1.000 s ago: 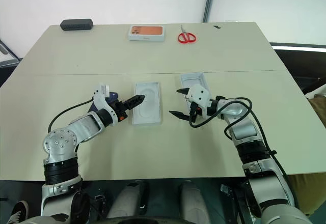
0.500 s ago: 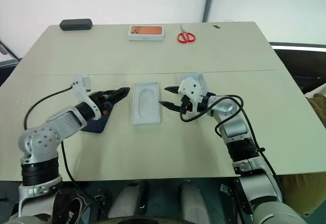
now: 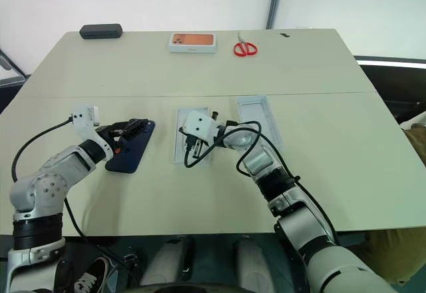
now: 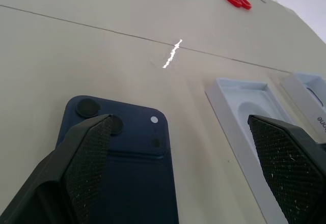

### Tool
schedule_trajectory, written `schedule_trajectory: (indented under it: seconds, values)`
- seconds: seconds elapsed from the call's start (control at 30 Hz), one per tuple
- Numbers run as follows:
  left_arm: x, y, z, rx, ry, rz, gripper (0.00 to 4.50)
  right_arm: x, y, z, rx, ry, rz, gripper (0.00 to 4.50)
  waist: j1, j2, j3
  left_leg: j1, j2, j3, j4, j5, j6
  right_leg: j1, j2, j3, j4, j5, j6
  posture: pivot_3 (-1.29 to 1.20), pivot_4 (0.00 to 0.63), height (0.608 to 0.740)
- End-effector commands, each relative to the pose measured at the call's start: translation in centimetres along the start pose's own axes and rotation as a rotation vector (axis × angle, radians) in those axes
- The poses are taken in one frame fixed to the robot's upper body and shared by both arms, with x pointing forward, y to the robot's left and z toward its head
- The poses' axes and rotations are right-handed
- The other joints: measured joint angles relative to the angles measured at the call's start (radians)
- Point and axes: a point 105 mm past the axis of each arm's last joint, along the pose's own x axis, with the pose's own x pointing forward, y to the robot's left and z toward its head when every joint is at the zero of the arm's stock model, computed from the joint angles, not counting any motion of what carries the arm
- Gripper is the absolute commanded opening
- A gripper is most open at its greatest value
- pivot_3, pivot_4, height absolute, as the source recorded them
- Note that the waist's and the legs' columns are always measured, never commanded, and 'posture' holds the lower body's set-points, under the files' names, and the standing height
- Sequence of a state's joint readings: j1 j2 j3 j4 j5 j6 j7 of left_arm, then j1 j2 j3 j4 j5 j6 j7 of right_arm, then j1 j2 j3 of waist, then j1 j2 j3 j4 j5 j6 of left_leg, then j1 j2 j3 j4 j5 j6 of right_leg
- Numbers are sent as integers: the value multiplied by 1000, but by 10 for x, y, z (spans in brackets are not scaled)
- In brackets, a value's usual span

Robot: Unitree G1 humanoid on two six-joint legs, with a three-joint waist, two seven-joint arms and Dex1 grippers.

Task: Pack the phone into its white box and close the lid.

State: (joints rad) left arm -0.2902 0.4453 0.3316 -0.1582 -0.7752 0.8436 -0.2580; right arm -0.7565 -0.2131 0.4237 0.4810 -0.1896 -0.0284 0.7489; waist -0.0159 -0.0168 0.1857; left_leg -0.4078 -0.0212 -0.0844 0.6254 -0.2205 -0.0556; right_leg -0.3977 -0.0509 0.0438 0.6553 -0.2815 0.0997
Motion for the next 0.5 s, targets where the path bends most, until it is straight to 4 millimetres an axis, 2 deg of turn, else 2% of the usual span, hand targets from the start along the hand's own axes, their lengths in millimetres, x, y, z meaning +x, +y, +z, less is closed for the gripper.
schedule_trajectory:
  seconds: [0.03, 0.17, 0.37, 0.5]
  values:
    - [-1, -7, 12, 26, -44, -20, 4500, -3, -2, -14, -75, 74, 11, 32, -2, 0, 0, 0, 0, 0, 0, 0, 0, 0, 0, 0, 0, 0, 0, 0, 150, 740]
    - [-2, -7, 10, 27, -44, -15, 4500, -10, -1, -36, -108, 173, 28, 32, -1, 0, 0, 1, 0, 0, 0, 0, 0, 1, 0, 0, 0, 0, 0, 0, 150, 740]
    - [1, -7, 9, 24, -44, -18, 4500, -12, -13, -30, -15, 142, -30, 32, 2, -1, -1, 1, 0, 0, 0, 0, 0, 2, 0, -1, 0, 0, 0, 0, 150, 740]
    - [3, -8, 8, 22, -42, -23, 4500, -14, -20, -34, 26, 165, -83, 32, 2, -1, -1, 1, 0, 0, 0, 0, 0, 2, 0, -1, 0, 0, 0, 0, 150, 740]
